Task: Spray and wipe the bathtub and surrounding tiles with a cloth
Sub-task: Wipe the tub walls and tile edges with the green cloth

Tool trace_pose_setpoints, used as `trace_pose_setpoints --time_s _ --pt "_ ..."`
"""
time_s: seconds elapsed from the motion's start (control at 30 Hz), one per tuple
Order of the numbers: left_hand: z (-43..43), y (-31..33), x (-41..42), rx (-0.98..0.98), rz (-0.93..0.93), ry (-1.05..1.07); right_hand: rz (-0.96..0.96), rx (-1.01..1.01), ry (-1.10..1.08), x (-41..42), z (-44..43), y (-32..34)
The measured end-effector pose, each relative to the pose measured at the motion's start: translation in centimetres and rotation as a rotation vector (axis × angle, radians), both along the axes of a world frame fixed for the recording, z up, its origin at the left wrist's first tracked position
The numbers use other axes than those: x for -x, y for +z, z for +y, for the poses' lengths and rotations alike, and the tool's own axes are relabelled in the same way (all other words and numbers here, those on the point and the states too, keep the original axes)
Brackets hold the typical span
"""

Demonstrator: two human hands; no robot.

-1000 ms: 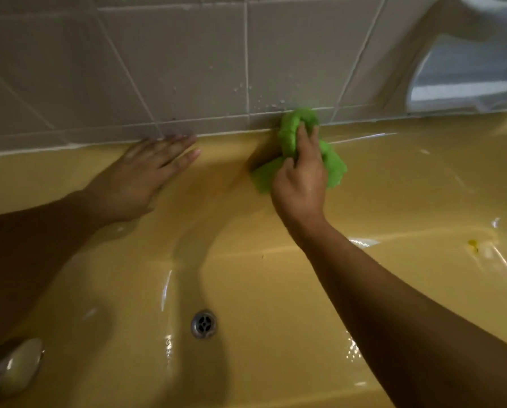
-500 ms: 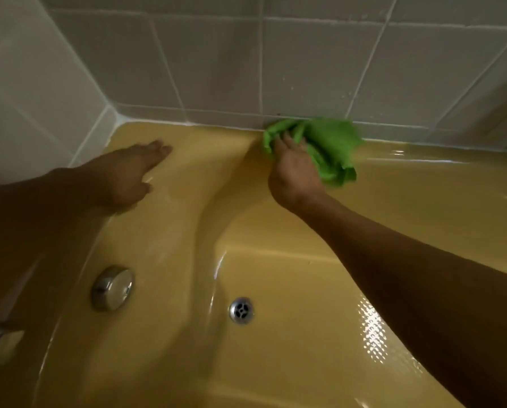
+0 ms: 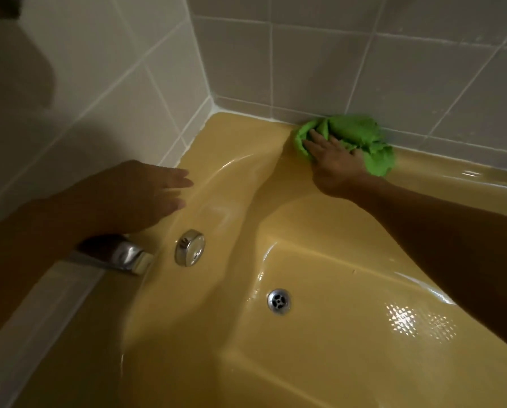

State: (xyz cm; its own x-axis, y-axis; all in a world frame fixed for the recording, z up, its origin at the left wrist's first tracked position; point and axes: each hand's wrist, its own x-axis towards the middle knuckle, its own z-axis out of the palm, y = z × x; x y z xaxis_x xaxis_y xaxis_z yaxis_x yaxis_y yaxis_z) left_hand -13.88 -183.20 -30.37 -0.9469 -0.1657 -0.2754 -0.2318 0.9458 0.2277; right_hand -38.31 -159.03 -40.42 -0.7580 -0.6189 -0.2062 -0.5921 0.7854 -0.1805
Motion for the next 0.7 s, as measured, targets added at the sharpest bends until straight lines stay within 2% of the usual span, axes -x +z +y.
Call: trace_pose_setpoints --time_s 0.1,0.23,0.3,0.43,0.6,0.7 --pt "1.1 0.8 -1.7 0.062 0.053 -0.034 -0.039 0.057 0.012 -0.1 -1.7 -0.1" --pt "0.5 1.8 -5.7 0.339 0.074 -0.142 -0.123 0.149 0.194 0.0 -5.2 -0.1" --pt "0.6 2.1 -6.5 0.414 0.092 -0.206 -0.165 0.166 0.252 0.0 -7.0 0.0" --pt "-0.8 2.5 -6.9 0.287 0.148 -0.269 -0.165 0.142 0.287 0.0 -9.0 0.0" --pt "-2.3 2.1 -6.7 0.121 0.221 -0.268 -0.006 -0.026 0.424 2.2 -7.2 0.9" --pt "-2.3 1.8 -6.8 0.099 0.312 -0.326 0.023 -0.021 0.372 1.9 -7.7 0.2"
